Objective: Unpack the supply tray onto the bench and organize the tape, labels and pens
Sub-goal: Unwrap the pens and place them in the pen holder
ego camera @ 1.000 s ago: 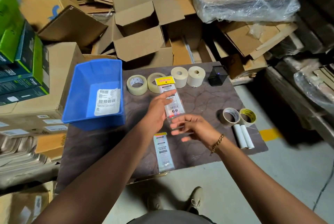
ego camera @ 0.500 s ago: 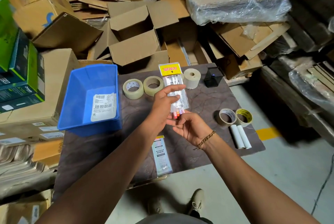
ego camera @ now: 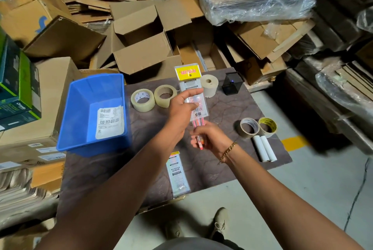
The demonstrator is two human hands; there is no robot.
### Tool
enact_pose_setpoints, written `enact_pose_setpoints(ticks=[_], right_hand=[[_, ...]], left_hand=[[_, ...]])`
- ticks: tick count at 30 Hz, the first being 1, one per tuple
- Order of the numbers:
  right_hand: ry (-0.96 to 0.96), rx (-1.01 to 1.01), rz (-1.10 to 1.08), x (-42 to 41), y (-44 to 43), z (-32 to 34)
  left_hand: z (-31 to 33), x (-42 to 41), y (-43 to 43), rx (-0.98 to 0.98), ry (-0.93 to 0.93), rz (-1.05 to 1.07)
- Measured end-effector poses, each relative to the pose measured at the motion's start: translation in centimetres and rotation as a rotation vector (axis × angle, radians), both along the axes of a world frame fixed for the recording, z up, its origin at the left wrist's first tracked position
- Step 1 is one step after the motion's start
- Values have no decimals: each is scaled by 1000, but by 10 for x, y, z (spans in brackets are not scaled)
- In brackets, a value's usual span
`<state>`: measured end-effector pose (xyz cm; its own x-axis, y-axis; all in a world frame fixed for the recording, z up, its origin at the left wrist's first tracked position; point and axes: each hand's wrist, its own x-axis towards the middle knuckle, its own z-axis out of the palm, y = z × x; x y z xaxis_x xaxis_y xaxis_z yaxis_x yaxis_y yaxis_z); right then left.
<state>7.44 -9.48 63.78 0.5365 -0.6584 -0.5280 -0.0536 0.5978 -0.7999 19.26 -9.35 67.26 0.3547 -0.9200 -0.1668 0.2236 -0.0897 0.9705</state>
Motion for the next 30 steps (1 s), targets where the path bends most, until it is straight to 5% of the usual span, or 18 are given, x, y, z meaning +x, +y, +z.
enact_pose_setpoints(ticks=[9,17,26,30], right_hand=[[458,-341,-111,-35,-4,-24],[696,-110,-167,-155,-17,-79],[636,-59,-271,-203,-89,-82],[577,-84,-294,-205,-129,-90]], left_hand=[[-47,-42,-14,133,116,-87],[-105,-88,-47,320,53,-171],[-169,-152,-83,685,28,-404],[-165,-154,-103,889,-14,-722]])
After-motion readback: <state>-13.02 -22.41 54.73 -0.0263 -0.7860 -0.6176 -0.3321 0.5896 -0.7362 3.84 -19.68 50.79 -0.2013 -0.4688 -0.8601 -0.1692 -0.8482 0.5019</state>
